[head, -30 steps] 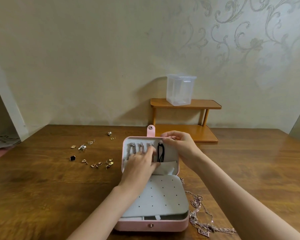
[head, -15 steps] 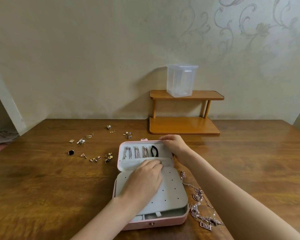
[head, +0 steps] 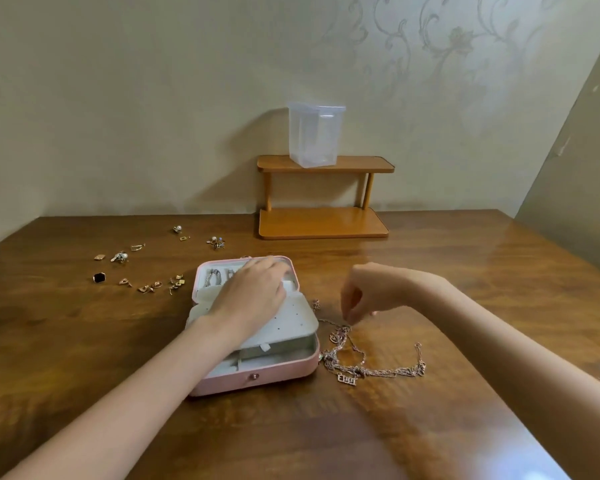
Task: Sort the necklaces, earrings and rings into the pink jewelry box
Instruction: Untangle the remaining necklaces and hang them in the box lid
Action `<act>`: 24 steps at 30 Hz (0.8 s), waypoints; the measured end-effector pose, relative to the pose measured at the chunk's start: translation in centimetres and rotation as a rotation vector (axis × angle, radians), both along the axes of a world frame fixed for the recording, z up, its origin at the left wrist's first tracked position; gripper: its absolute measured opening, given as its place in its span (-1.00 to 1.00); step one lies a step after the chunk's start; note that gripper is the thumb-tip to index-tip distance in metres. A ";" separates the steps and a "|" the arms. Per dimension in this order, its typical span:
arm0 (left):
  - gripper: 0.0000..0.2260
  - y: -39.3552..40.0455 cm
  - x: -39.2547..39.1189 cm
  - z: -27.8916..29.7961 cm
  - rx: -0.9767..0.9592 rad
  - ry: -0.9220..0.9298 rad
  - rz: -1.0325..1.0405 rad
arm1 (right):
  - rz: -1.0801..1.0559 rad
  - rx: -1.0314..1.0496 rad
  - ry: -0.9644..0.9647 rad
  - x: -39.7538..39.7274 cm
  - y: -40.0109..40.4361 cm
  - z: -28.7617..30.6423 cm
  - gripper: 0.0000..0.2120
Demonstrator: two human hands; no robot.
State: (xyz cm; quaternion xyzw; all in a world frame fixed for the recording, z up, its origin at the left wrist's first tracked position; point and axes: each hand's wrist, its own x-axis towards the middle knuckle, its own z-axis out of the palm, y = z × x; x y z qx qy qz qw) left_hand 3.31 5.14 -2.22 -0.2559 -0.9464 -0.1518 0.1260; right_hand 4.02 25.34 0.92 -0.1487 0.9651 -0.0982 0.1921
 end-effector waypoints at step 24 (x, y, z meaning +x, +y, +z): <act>-0.85 5.7 1.5 4.7 0.924 -0.797 -0.302 | -0.182 -0.940 0.160 1.3 2.8 6.9 -0.94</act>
